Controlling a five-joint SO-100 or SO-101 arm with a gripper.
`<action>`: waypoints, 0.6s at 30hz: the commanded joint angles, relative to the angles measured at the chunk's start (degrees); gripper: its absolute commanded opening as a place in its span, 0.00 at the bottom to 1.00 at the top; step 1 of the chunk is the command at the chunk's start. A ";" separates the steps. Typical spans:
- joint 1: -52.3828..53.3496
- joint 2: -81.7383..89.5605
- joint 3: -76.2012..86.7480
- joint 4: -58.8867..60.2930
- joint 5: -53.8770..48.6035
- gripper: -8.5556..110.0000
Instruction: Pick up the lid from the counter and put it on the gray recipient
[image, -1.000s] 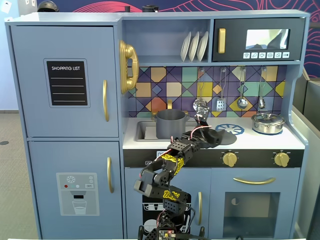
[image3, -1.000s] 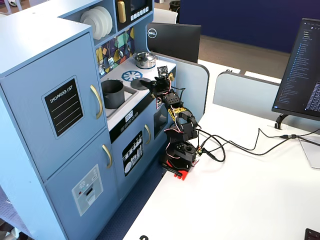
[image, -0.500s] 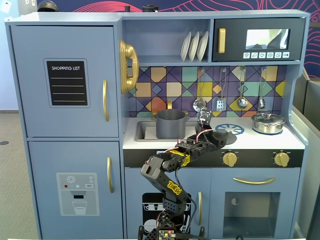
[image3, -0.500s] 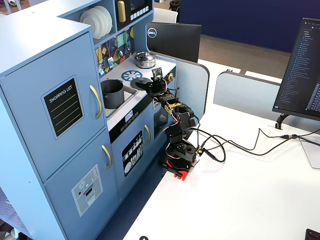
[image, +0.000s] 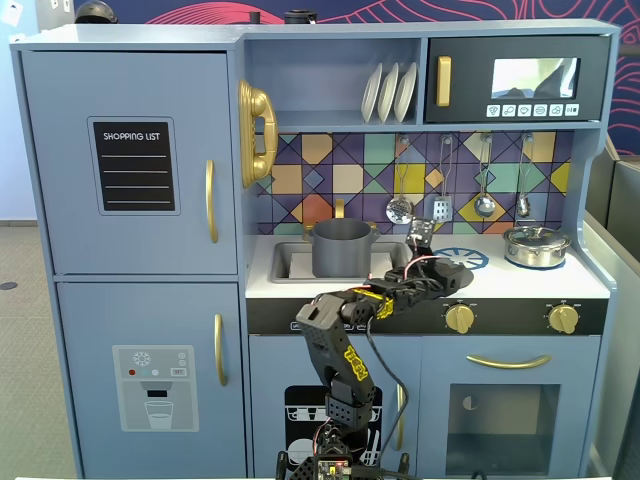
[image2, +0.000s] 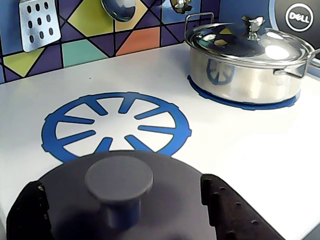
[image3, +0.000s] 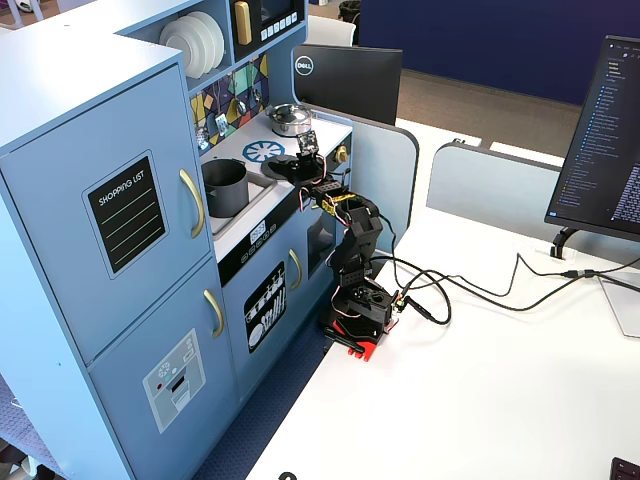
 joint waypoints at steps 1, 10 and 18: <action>-1.32 -1.93 -5.80 -2.72 -0.09 0.34; -1.67 -7.21 -9.49 -2.72 0.18 0.33; -1.67 -8.79 -9.76 -2.55 -0.44 0.18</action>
